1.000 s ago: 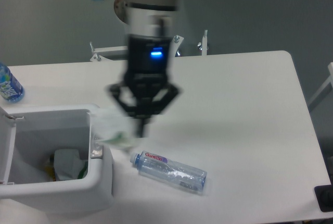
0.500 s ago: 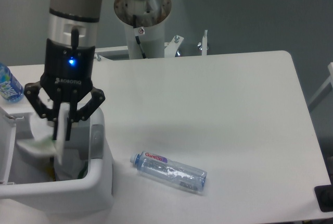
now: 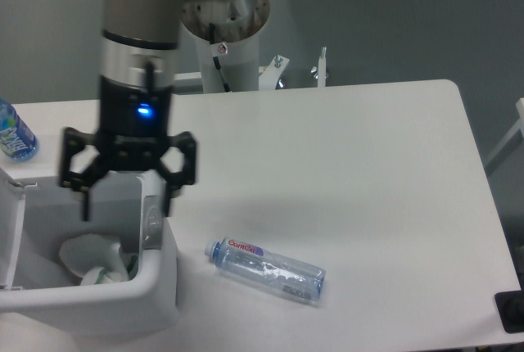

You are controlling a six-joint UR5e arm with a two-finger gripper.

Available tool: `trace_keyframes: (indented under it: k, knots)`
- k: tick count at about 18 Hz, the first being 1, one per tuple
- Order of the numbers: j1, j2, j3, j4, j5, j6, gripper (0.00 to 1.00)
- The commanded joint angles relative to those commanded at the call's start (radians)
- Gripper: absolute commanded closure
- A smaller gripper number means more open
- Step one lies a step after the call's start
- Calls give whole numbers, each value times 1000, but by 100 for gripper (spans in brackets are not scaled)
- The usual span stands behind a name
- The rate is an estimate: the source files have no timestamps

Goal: Place the trash in the trash can
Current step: 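Move the gripper to the clear water bottle's cap end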

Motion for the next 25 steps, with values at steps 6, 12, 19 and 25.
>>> trace_keyframes:
  k: [6,12,19,25]
  knots:
    - [126,-93,-95,5,74,-8,0]
    - [131,-277,-50,6,121,-8,0]
    - [128,-399,4,6,148,-14,0]
    - [123,-443,49,6,144,-19,0]
